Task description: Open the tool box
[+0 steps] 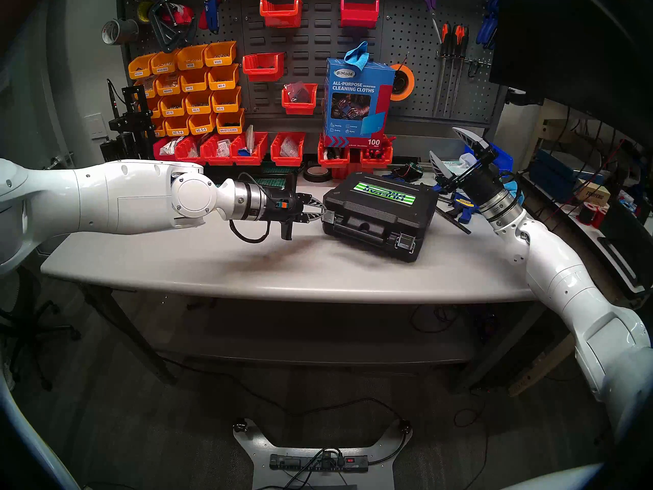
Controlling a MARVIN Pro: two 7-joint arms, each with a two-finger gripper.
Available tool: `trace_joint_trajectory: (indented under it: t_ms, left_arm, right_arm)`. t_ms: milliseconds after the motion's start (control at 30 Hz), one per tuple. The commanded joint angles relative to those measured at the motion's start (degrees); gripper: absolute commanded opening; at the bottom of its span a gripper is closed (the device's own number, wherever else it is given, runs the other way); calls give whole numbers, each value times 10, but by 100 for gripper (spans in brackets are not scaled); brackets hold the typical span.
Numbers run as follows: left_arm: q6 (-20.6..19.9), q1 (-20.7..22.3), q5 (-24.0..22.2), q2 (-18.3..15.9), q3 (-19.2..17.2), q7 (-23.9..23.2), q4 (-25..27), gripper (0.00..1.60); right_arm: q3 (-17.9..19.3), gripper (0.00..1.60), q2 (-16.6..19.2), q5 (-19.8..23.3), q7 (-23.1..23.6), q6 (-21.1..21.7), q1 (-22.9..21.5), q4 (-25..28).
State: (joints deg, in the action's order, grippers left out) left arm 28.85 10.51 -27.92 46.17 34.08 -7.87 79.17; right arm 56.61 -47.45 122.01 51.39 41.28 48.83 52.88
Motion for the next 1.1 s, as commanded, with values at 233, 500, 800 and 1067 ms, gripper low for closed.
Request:
trace_joint_trajectory:
  t_ms: [233,500,800,1067]
  left_arm:
    - [-4,21,10,15,-9,-7,2,58]
    - [-5,22,20,29,-14,-8,-26,61]
    - [-4,27,19,26,-22,-10,-31,73]
    - [0,23,21,35,-21,-17,-46,79]
  right_arm:
    - [6,160,5,3,3,2,-4,10]
    - [7,160,8,7,2,0,-1,14]
    - [2,160,4,7,2,5,-7,7]
    - [2,160,3,6,2,3,-9,3]
